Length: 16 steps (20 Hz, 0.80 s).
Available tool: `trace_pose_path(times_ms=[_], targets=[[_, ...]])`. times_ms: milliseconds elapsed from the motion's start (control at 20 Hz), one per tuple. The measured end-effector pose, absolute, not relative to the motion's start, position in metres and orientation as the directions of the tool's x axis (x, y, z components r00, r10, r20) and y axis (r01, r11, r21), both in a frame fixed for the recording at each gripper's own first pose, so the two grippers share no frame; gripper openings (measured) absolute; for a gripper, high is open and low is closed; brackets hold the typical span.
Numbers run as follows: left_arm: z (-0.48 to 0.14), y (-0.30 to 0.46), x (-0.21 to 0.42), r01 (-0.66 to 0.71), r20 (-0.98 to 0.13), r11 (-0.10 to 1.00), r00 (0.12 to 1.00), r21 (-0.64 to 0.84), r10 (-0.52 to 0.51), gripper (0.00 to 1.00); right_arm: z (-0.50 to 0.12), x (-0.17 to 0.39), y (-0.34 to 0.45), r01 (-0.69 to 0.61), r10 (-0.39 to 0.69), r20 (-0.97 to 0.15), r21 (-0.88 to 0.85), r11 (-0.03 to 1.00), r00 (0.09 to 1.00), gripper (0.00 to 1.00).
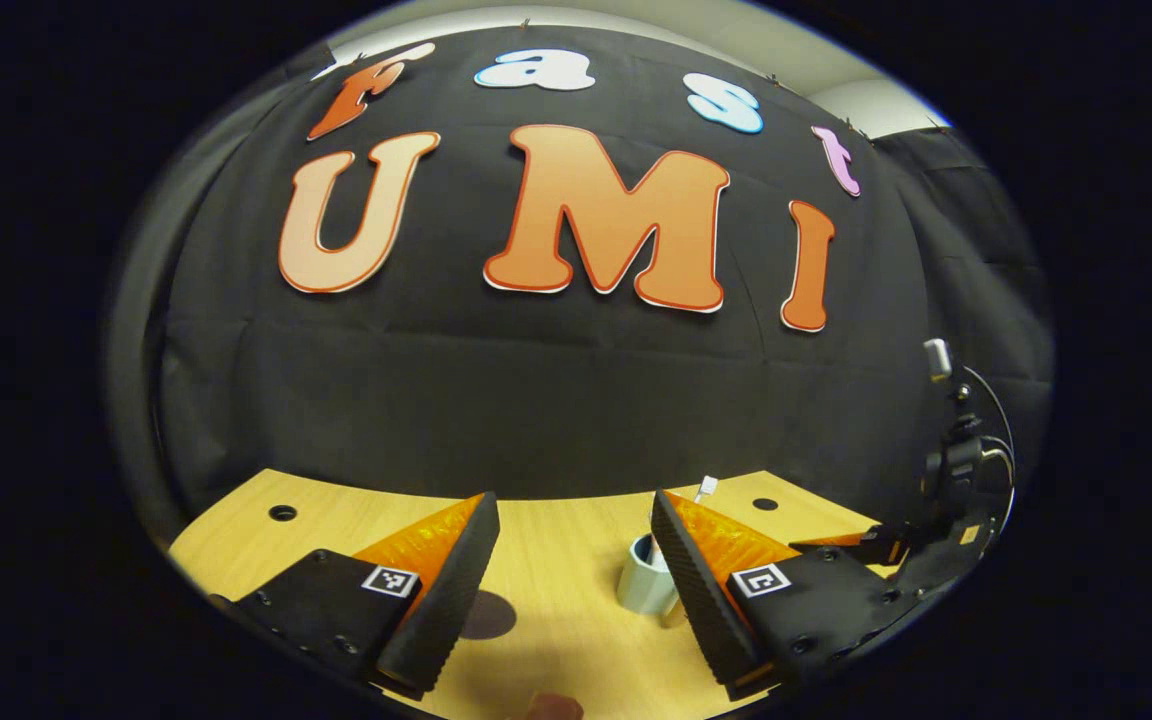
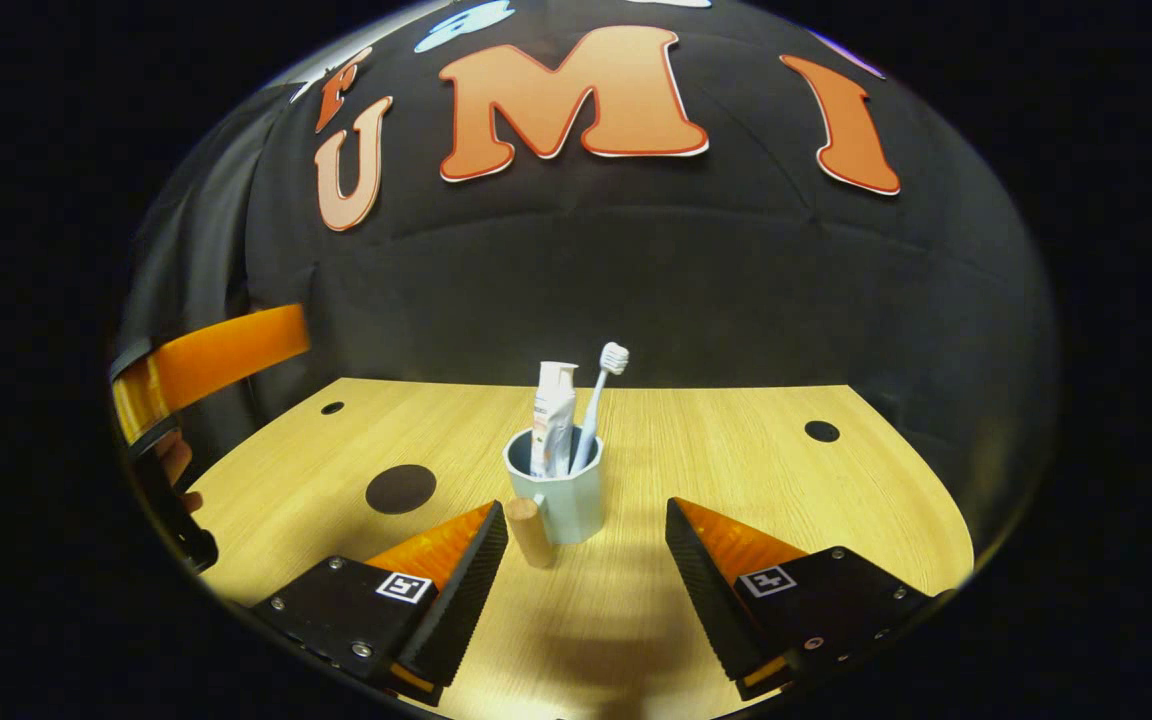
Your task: Put the toothbrush and toothpaste on the desktop into the cup, then pick up the cup and place it on the coaster on the desktop.
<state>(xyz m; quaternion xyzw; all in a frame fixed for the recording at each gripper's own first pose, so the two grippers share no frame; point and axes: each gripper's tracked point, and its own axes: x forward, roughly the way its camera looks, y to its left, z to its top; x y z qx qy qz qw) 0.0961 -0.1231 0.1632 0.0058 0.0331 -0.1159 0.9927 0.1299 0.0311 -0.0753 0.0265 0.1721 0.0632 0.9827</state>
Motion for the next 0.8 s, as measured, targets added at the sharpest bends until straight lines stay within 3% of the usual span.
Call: trace_pose_path(times_ms=[300, 800], targets=[[0.164, -0.060, 0.044, 0.153, -0.044, 0.987, 0.988, 0.045, -0.151, 0.98, -0.073, 0.143, 0.059, -0.125, 0.126, -0.383, 0.028, 0.992, 0.915, 0.95], [0.140, -0.004, -0.007, 0.023, -0.069, 0.998, 0.997, 0.060, -0.019, 0.98, -0.113, 0.167, 0.061, -0.031, 0.058, -0.630, 0.054, 0.998, 0.774, 0.95]])
